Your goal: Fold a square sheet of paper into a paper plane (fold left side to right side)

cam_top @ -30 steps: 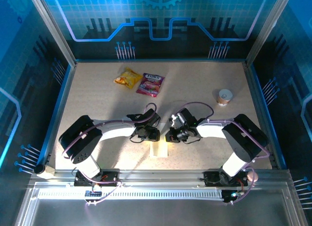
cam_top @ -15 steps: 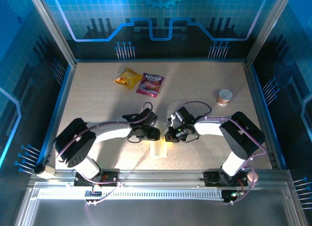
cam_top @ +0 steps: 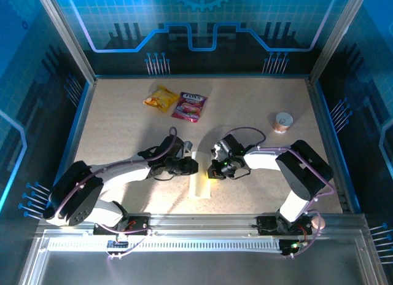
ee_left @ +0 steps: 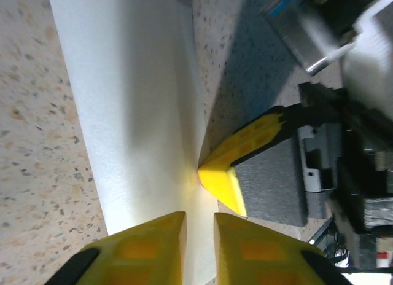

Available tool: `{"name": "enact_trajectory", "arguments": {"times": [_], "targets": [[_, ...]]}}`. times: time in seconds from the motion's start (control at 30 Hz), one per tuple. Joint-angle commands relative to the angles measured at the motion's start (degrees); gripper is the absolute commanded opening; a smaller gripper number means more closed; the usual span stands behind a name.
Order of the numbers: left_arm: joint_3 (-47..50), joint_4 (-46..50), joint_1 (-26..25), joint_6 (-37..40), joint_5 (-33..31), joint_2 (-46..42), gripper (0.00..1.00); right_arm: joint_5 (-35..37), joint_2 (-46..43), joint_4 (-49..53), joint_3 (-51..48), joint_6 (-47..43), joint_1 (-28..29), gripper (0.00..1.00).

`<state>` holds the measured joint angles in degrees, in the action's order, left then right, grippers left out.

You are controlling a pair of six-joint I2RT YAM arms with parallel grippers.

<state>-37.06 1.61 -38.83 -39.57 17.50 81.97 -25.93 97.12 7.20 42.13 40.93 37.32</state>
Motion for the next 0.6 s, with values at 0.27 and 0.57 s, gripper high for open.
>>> {"name": "enact_trajectory", "arguments": {"times": [0.27, 0.57], "targets": [[2.23, -3.52, 0.51, -1.06, -1.18, 6.14, 0.14, 13.16, 6.23, 10.32, -1.58, -2.22, 2.12, 0.0], [6.02, -2.86, 1.78, -0.55, -2.47, 5.91, 0.13, 16.48, 7.45, 13.89, -0.3, -3.22, 2.85, 0.0]]}}
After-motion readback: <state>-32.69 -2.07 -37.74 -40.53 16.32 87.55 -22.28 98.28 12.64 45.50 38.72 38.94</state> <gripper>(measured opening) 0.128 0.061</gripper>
